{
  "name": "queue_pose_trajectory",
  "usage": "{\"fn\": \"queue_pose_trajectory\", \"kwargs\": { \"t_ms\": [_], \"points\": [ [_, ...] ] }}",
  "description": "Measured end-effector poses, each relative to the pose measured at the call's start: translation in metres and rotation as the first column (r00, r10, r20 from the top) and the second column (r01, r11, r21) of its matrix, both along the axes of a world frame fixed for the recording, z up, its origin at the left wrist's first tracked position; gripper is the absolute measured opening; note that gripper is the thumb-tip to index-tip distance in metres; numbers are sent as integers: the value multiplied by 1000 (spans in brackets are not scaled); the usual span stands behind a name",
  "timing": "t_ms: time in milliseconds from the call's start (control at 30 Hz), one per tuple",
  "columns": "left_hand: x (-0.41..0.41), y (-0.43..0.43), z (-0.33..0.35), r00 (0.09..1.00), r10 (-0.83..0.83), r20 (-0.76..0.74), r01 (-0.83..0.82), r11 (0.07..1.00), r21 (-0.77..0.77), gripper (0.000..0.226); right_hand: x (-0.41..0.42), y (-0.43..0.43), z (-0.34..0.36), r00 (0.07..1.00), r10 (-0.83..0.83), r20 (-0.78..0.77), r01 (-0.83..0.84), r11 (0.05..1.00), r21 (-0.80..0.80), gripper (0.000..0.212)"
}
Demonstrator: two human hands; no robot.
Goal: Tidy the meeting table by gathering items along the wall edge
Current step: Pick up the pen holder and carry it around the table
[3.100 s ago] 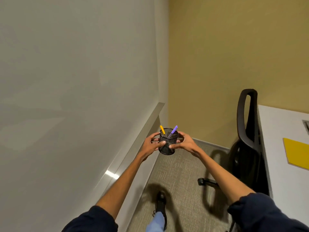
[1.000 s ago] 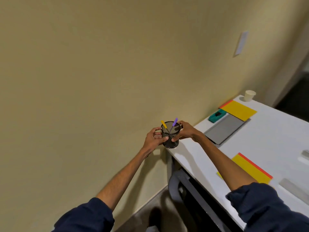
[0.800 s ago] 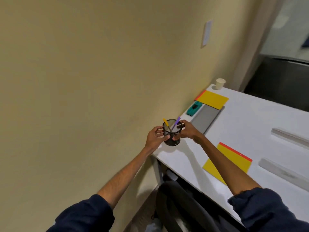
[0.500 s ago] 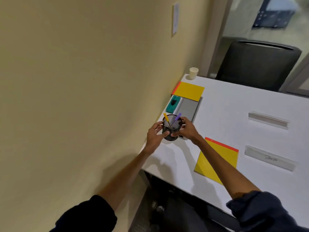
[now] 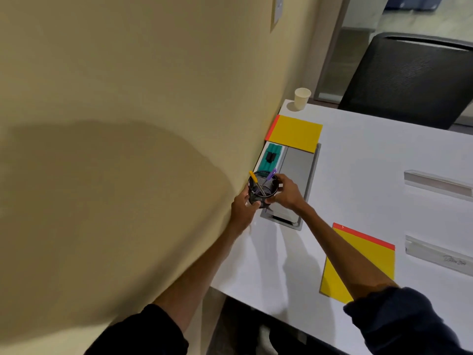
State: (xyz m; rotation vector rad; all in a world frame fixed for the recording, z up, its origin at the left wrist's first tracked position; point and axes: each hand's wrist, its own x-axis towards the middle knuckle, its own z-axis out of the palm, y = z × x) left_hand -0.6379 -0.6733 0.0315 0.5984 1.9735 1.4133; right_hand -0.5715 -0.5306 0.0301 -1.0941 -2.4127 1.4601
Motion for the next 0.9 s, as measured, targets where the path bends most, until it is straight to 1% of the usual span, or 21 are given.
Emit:
{"fn": "queue_pose_trajectory", "kwargs": {
  "t_ms": [167,367,567,667,767,867,900],
  "points": [
    [-9,23,-22,995,72,67,-72,997,-11,65,-14,11,-26,1000,-5,-6,5,1000,5,80],
    [-19,39,-38,983,100,156,-103,995,17,71,-28,21,-41,998,-55,-41,53,998,-31,81],
    [-22,45,-50,978,134,159,-141,990,32,74,-32,20,-52,995,-85,-52,81,995,-66,80],
    [-19,43,-57,980,145,139,-144,989,-16,79,-28,15,-54,995,-79,-59,75,995,-64,84],
    [-7,44,-57,960,209,184,-198,977,-78,83,-18,11,-54,995,-86,-49,84,995,-47,87],
    [13,47,-59,955,252,157,-232,963,-135,73,-1,6,-55,992,-127,1,127,991,-31,80],
    [21,46,-60,951,259,170,-234,960,-156,73,6,5,-55,990,-139,9,139,990,-27,77]
  ]
}}
